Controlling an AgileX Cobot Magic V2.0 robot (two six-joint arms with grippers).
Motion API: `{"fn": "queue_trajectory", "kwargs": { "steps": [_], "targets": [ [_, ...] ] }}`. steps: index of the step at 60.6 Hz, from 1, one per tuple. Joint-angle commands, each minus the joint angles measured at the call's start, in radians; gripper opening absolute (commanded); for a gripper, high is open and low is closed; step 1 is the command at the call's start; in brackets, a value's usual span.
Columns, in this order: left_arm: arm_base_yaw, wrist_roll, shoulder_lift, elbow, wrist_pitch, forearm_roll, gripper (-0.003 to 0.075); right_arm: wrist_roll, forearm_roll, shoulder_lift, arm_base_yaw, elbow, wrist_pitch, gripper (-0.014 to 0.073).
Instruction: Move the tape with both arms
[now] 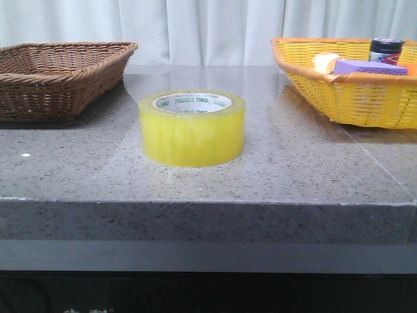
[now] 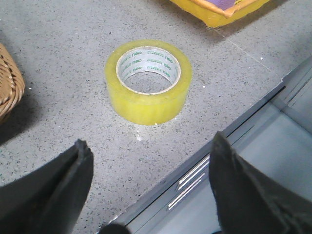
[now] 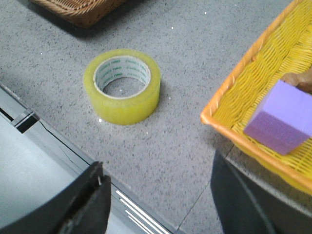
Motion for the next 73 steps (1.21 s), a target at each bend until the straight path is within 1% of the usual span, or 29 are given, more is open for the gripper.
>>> {"fn": "queue_trajectory", "kwargs": {
  "steps": [1, 10, 21, 28, 42, 52, 58, 63, 73],
  "targets": [
    [-0.009, -0.001, -0.003, -0.034, -0.066, -0.007, 0.0491, -0.002, 0.006, -0.065, -0.007, 0.018, -0.083, 0.0464],
    [-0.009, 0.003, 0.011, -0.055, -0.079, -0.007, 0.0491, -0.002, 0.006, -0.118, -0.007, 0.034, -0.078, 0.0464],
    [-0.02, 0.07, 0.118, -0.157, -0.023, -0.007, 0.0491, -0.002, 0.006, -0.129, -0.007, 0.034, -0.075, 0.0464],
    [-0.058, 0.095, 0.219, -0.253, 0.037, -0.007, 0.0491, -0.002, 0.006, -0.129, -0.007, 0.034, -0.075, 0.0464],
    [-0.128, 0.122, 0.449, -0.437, 0.11, -0.005, 0.0491, -0.002, 0.006, -0.129, -0.007, 0.034, -0.075, 0.0464],
    [-0.132, 0.122, 0.625, -0.598, 0.258, -0.005, 0.0491, -0.002, 0.006, -0.129, -0.007, 0.034, -0.075, 0.0464],
    [-0.132, 0.122, 0.722, -0.677, 0.317, -0.005, 0.0491, -0.002, 0.006, -0.129, -0.007, 0.034, -0.075, 0.0464],
    [-0.132, 0.122, 0.79, -0.728, 0.34, -0.005, 0.0491, -0.002, 0.006, -0.129, -0.007, 0.034, -0.075, 0.0464],
    [-0.132, 0.122, 0.898, -0.793, 0.345, -0.005, 0.0491, -0.002, 0.006, -0.129, -0.007, 0.034, -0.075, 0.0464]
  ]
}}
